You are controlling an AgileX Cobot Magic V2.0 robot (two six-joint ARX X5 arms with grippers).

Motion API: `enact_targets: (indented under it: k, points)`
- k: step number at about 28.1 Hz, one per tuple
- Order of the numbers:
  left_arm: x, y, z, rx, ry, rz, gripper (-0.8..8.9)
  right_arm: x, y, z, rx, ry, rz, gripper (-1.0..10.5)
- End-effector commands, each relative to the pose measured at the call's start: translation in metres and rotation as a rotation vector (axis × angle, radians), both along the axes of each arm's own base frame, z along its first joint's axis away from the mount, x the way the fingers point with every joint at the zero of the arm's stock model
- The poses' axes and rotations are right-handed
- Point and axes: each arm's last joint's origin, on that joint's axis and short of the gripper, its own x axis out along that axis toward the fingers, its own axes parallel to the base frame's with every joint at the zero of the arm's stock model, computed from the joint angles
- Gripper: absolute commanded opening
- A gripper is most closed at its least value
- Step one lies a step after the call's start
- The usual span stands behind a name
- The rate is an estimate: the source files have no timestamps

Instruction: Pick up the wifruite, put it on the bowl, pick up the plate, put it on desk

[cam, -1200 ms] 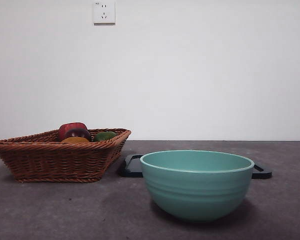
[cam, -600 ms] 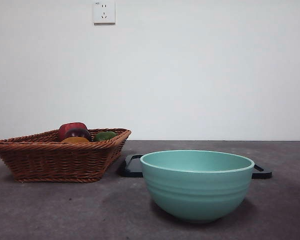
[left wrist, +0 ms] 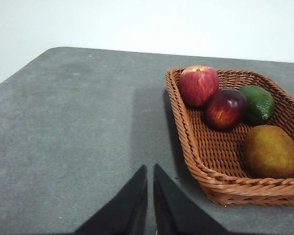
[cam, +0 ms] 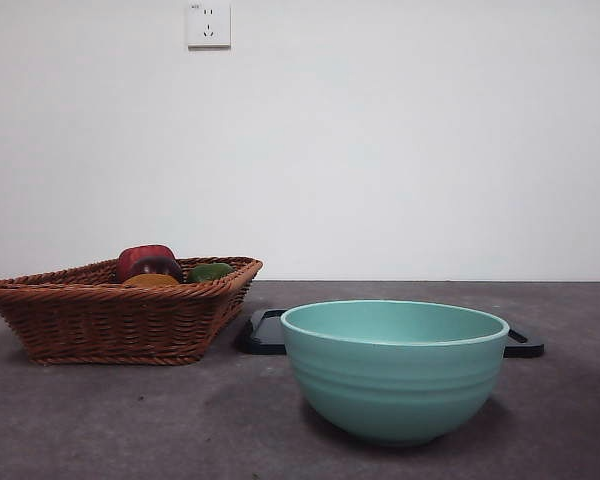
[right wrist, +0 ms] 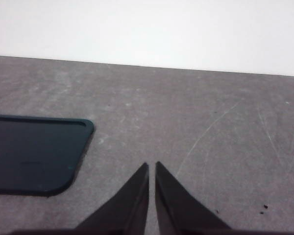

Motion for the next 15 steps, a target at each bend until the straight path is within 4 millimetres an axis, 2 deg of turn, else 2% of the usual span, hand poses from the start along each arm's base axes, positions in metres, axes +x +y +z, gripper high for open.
enact_targets:
  k: [1, 15]
  points:
    - [0.0012, 0.0001, -0.0055, -0.006, 0.005, 0.004, 0.19, 0.0003, -0.0002, -0.0015, 0.005, 0.002, -0.003, 0.2]
    - [0.0012, 0.0001, -0.0055, -0.006, 0.005, 0.004, 0.19, 0.0003, -0.0002, -0.0014, 0.015, 0.001, -0.004, 0.2]
